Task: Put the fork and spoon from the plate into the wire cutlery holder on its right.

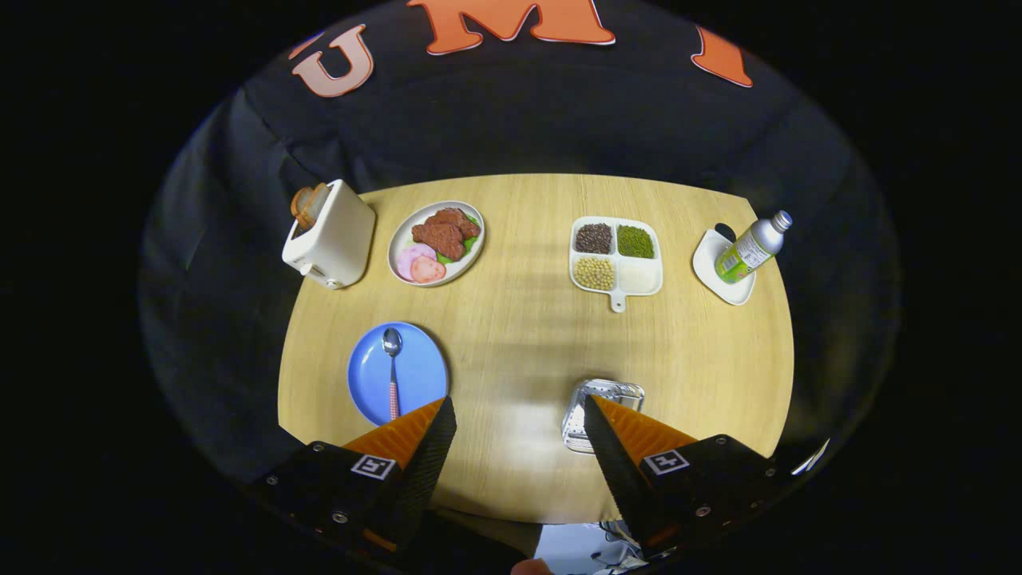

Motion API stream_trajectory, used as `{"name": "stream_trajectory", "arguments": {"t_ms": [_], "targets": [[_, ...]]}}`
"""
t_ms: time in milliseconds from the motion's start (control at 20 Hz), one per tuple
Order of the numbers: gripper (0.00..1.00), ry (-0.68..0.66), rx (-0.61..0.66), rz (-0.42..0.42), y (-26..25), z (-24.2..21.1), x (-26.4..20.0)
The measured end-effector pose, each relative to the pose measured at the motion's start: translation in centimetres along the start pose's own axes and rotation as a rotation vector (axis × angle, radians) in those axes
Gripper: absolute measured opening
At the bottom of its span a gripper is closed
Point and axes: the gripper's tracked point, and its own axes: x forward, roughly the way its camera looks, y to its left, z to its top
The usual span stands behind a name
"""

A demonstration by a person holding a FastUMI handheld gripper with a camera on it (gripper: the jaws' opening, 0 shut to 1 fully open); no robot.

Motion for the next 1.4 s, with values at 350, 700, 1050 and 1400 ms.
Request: {"name": "stream_trajectory", "arguments": {"t_ms": [350, 700, 1050, 1400], "targets": [[0.97, 0.002, -0.097, 0.044, 7.1, -1.3, 2.8], [0.96, 0.081, -0.193, 0.081, 14.8, -5.1, 7.1], [0.94, 0.165, -0.271, 0.084, 18.8, -7.8, 11.5], [0.80, 0.253, -0.290, 0.024, 18.5, -10.6, 16.7]]}}
